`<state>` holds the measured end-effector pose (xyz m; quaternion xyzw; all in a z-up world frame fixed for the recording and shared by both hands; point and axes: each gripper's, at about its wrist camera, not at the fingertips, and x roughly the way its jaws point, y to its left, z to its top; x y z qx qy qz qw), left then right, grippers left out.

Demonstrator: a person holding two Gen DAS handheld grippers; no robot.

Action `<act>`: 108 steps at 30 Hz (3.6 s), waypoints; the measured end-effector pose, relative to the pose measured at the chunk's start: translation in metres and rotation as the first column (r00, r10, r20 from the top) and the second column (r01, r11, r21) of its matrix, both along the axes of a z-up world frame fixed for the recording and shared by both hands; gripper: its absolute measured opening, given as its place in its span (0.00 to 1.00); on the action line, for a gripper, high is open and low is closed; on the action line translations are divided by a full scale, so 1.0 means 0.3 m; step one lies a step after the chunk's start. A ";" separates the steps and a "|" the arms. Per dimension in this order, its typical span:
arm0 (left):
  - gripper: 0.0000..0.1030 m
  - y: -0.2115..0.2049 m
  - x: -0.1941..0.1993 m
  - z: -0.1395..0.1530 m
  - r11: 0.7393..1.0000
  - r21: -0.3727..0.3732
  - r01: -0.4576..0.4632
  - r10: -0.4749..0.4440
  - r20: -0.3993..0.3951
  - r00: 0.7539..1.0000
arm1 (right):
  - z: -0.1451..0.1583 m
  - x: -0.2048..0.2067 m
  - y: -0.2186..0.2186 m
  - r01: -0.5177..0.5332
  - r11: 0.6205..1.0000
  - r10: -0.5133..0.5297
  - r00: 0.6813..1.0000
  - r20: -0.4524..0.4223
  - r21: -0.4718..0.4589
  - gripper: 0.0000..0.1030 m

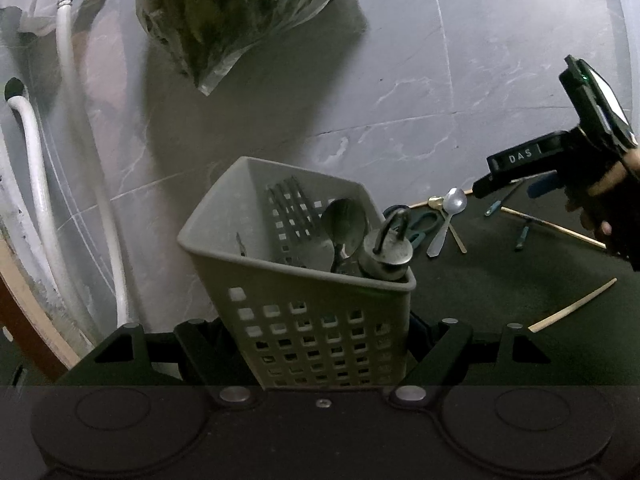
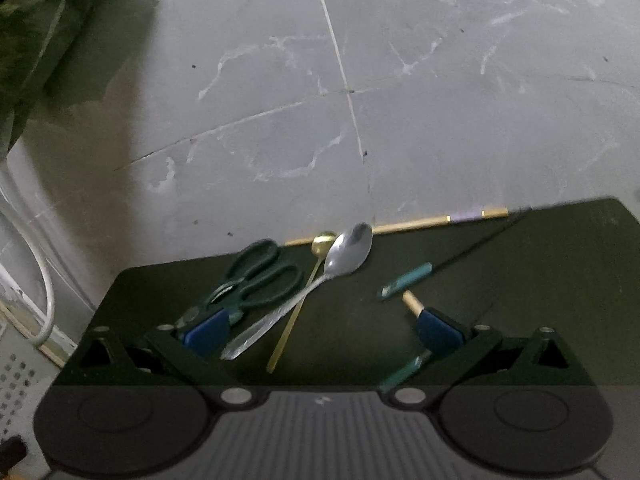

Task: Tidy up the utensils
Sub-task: 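Move the right tool back toward the remaining silver spoon, then close the right tool on the silver spoon's handle, then lift the silver spoon over the caddy and open the right tool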

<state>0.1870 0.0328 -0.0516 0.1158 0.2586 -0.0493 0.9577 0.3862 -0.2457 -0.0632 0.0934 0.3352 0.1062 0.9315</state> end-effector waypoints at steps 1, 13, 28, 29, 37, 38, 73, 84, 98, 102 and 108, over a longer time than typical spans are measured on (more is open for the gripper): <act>0.78 -0.003 0.001 0.001 1.000 0.001 -0.005 0.005 -0.002 1.000 | 0.000 0.020 -0.005 -0.008 1.000 0.008 1.000 0.006 -0.009 1.00; 0.78 -0.032 0.006 0.015 0.999 0.001 -0.053 0.053 -0.031 0.998 | -0.055 0.255 -0.039 -0.137 0.989 0.139 0.990 0.032 -0.058 0.95; 0.78 -0.036 0.009 0.020 0.998 0.010 -0.060 0.061 -0.039 0.997 | -0.136 0.368 -0.082 -0.122 0.992 0.122 0.991 -0.045 -0.003 0.60; 0.78 -0.036 0.009 0.020 0.998 0.011 -0.060 0.060 -0.039 0.997 | -0.138 0.370 -0.079 -0.121 0.993 0.121 0.992 -0.045 -0.009 0.59; 0.78 -0.037 0.009 0.020 0.998 0.010 -0.060 0.060 -0.040 0.997 | -0.138 0.390 -0.064 -0.145 0.989 0.145 0.988 -0.049 -0.004 0.46; 0.78 -0.036 0.009 0.020 0.998 0.009 -0.060 0.060 -0.040 0.997 | -0.142 0.403 -0.069 -0.148 0.989 0.148 0.988 -0.050 -0.001 0.45; 0.78 -0.020 -0.010 0.009 0.999 -0.012 -0.034 0.033 -0.015 0.999 | 0.097 0.010 -0.101 0.026 0.965 -0.075 0.981 0.179 0.261 0.01; 0.77 -0.009 -0.012 0.006 1.000 -0.017 -0.010 0.010 0.000 1.000 | 0.368 -0.199 -0.004 -0.078 0.959 -0.042 0.912 0.408 0.273 0.01; 0.77 -0.009 -0.013 0.004 1.000 -0.016 -0.005 0.005 0.005 1.000 | 0.447 -0.306 0.251 -0.261 0.948 0.136 0.851 0.507 0.184 0.01; 0.77 -0.010 -0.013 0.004 1.000 -0.015 -0.004 0.004 0.005 1.000 | 0.422 -0.306 0.310 -0.266 0.952 0.157 0.851 0.501 0.154 0.01; 0.77 -0.011 -0.012 0.005 1.000 -0.015 -0.004 0.004 0.005 1.000 | 0.384 -0.304 0.359 -0.306 0.944 0.215 0.853 0.475 0.121 0.01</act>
